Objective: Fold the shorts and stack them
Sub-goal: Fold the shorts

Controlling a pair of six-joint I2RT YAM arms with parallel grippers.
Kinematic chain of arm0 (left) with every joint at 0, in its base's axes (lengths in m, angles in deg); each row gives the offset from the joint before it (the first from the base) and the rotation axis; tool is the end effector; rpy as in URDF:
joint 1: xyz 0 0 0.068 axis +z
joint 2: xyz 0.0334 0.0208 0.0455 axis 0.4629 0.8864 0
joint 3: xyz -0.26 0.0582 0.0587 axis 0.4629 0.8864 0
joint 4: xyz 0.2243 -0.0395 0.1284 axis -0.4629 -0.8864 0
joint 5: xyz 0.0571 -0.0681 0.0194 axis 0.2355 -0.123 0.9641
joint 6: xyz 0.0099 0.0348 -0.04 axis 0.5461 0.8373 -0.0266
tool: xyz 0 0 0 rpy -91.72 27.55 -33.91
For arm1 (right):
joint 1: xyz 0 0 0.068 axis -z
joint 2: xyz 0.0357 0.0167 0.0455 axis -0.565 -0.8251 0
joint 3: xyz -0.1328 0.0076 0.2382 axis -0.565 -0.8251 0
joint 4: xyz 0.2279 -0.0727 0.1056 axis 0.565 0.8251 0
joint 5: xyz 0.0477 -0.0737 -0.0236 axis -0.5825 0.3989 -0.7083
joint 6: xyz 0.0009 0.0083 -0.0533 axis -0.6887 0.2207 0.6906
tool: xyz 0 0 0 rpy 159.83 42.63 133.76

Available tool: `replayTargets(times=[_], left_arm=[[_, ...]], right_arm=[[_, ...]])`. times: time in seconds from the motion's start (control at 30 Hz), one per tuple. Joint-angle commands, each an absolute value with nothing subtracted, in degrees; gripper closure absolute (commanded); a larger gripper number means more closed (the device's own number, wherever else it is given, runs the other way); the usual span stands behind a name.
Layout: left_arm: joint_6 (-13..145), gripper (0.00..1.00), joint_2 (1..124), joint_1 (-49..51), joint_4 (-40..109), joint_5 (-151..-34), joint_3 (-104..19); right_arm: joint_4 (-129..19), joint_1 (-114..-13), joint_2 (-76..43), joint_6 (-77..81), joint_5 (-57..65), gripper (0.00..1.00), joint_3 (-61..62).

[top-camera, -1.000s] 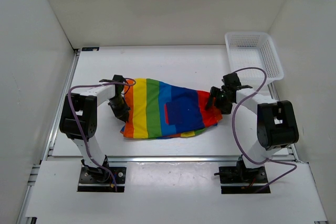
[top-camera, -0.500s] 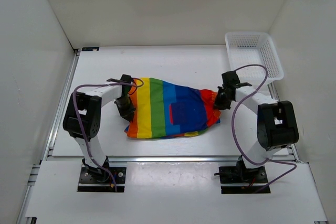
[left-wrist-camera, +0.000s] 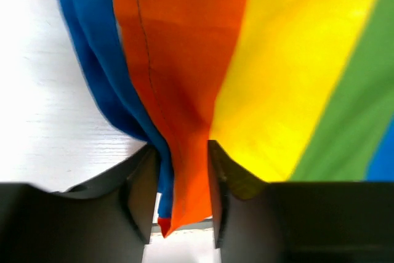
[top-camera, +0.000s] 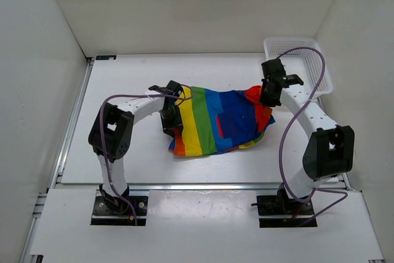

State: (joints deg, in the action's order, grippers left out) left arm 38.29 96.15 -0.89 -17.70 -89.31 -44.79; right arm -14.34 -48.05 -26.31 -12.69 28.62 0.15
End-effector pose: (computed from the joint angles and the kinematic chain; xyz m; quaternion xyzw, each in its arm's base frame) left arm 0.3083 -0.1707 0.1647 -0.0937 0.9935 -0.0635 0.0154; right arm 0.3279 0.0692 0.2808 0.1068 0.9429 -0.0467 0.3120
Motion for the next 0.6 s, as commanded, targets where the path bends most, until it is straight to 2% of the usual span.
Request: replayTargets(times=[0.0, 0.13, 0.23, 0.37, 0.4, 0.43, 0.57], left_arm=[[41.5, 0.52, 92.7, 0.6, -20.7, -87.8, -49.8], [42.0, 0.51, 90.8, 1.7, -22.7, -87.2, -50.6], [42.0, 0.55, 90.8, 1.7, -22.7, -85.8, -50.0], [42.0, 0.72, 90.8, 2.3, -22.7, -84.1, -49.0], [41.5, 0.79, 90.8, 2.9, -22.7, -83.5, -49.0], [41.5, 0.9, 91.3, 3.7, -22.7, -81.8, -49.0], [43.8, 0.9, 91.8, 7.3, -19.5, -81.2, -48.4]], right_arm=[[-9.8, -49.1, -24.8, -11.1, 33.9, 1.0, 4.0], [-9.3, -49.6, -25.4, -10.6, 36.1, 1.0, 5.1], [-9.3, -49.6, -25.9, -10.6, 36.7, 1.0, 5.6], [-8.8, -49.6, -25.9, -10.6, 37.4, 1.0, 6.6], [-8.8, -49.6, -26.4, -10.6, 37.4, 1.0, 6.6], [-8.8, -49.6, -26.4, -10.0, 37.4, 1.0, 6.6], [-8.2, -51.5, -26.4, -10.0, 38.1, 1.0, 8.8]])
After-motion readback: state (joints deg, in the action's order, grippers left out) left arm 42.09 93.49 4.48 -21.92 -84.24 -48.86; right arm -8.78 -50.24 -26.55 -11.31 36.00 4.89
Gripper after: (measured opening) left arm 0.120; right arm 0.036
